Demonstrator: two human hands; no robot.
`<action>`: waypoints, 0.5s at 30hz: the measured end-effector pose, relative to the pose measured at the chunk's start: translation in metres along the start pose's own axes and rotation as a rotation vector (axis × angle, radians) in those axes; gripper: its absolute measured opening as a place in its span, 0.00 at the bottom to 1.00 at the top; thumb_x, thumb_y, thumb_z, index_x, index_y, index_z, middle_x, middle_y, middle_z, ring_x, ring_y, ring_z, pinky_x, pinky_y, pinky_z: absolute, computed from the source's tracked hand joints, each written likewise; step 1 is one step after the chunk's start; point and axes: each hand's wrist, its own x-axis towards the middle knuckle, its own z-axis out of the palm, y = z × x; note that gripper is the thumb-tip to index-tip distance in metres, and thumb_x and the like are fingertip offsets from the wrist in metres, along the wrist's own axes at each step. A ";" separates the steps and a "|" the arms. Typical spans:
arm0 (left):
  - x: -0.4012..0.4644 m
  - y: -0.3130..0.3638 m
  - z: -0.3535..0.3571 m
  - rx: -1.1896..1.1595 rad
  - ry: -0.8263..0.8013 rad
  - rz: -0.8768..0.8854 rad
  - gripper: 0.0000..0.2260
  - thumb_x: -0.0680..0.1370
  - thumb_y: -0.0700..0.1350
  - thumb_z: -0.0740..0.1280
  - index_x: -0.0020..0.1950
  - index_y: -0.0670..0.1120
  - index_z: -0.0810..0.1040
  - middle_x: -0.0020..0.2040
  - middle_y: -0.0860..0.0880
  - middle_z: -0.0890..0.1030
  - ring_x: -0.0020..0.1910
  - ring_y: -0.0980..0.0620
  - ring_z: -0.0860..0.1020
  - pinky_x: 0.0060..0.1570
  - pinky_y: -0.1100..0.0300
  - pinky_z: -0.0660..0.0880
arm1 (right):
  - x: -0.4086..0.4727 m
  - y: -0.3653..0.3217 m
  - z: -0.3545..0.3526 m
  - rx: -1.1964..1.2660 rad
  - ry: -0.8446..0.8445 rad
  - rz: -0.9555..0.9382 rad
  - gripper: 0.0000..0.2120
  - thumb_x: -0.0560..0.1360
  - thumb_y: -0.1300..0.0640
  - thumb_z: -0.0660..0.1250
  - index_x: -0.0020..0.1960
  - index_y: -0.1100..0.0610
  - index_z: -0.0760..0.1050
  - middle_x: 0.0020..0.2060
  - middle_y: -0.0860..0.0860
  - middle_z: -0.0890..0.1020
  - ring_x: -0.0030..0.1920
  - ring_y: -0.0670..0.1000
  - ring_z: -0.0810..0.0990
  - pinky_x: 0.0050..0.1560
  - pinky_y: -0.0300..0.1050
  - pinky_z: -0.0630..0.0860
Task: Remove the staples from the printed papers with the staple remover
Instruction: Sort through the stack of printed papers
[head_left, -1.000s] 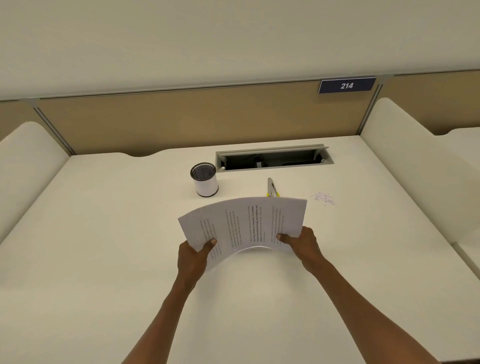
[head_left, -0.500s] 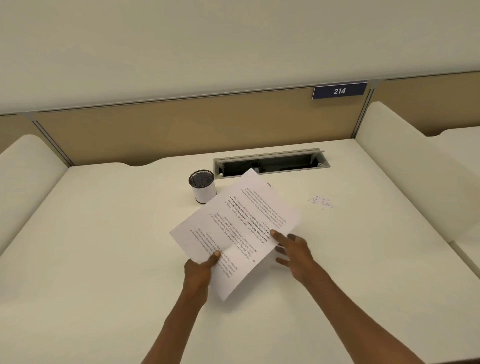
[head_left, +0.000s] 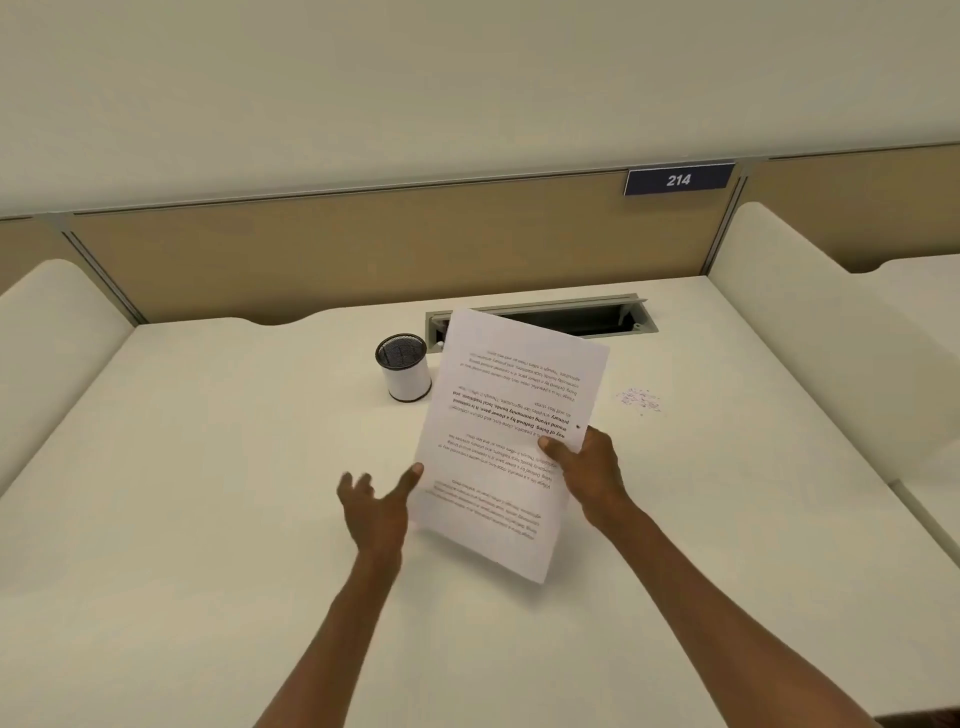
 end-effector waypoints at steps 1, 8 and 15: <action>0.005 0.007 -0.002 0.045 -0.018 0.072 0.50 0.69 0.50 0.81 0.81 0.43 0.54 0.76 0.46 0.69 0.75 0.50 0.67 0.72 0.53 0.64 | 0.001 -0.001 -0.003 -0.017 -0.022 -0.002 0.15 0.74 0.60 0.71 0.61 0.54 0.79 0.52 0.47 0.84 0.53 0.48 0.83 0.54 0.46 0.80; 0.018 0.059 0.004 0.122 -0.398 0.268 0.46 0.68 0.52 0.81 0.79 0.48 0.59 0.76 0.50 0.71 0.74 0.48 0.69 0.70 0.48 0.68 | 0.004 -0.008 -0.012 -0.018 -0.195 -0.014 0.14 0.74 0.56 0.72 0.59 0.54 0.80 0.51 0.47 0.85 0.50 0.50 0.85 0.52 0.50 0.81; -0.004 0.050 0.016 0.056 -0.452 0.330 0.09 0.77 0.42 0.73 0.57 0.44 0.83 0.51 0.50 0.87 0.49 0.46 0.86 0.53 0.44 0.82 | 0.006 -0.013 -0.007 -0.011 -0.170 -0.062 0.11 0.75 0.57 0.71 0.57 0.54 0.81 0.49 0.48 0.86 0.48 0.50 0.85 0.52 0.53 0.82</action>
